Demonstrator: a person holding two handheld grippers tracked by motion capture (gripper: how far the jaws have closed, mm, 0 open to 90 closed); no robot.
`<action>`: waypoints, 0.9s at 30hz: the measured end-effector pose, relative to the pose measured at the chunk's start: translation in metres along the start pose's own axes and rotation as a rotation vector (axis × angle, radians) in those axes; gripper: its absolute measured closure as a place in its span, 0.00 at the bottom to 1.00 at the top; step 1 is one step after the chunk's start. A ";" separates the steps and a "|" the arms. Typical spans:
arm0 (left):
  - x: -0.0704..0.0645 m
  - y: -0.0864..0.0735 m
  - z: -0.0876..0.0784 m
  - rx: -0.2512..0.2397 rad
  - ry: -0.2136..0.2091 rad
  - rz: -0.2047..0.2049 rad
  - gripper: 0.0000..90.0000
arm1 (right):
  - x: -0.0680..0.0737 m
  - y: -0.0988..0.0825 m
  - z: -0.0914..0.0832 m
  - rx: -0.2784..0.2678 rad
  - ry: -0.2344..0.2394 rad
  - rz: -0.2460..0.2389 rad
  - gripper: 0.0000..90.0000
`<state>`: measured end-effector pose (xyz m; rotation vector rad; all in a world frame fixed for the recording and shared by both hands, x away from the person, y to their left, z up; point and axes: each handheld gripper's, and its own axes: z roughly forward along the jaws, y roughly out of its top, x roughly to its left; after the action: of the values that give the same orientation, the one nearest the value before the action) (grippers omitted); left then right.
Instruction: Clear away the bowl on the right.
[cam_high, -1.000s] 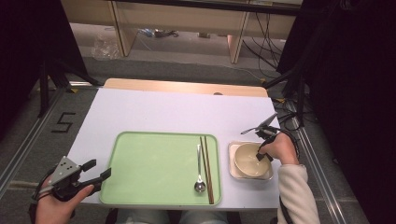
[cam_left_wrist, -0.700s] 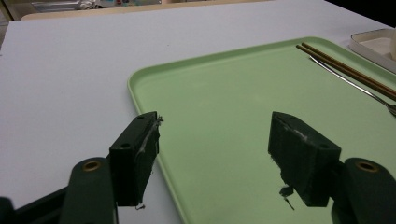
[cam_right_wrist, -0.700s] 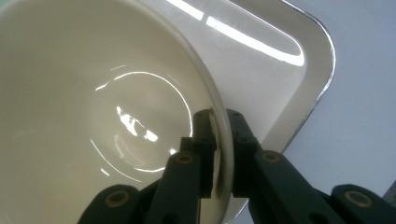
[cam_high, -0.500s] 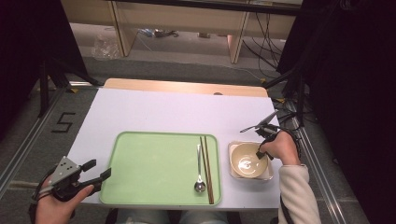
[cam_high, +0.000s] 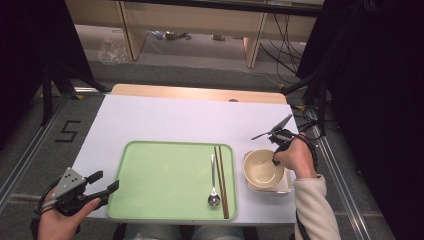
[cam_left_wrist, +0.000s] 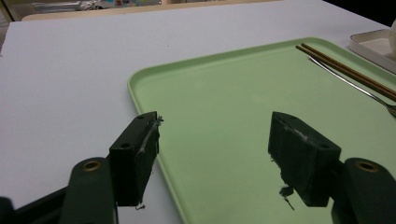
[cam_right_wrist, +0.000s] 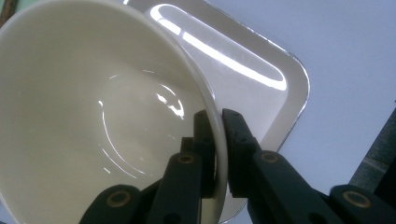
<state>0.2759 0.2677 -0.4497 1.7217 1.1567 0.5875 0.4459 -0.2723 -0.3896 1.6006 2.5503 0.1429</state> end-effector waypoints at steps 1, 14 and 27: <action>0.000 0.000 0.000 0.000 0.000 0.000 0.37 | 0.000 0.000 -0.003 0.001 -0.002 -0.014 0.95; 0.000 0.000 0.000 0.001 0.000 0.001 0.37 | 0.010 0.002 -0.016 -0.047 -0.012 0.000 0.95; 0.000 0.000 0.000 0.003 0.005 0.002 0.37 | 0.013 0.005 -0.019 -0.068 0.035 -0.025 0.95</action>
<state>0.2763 0.2674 -0.4496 1.7249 1.1597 0.5917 0.4415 -0.2589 -0.3711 1.5553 2.5604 0.2543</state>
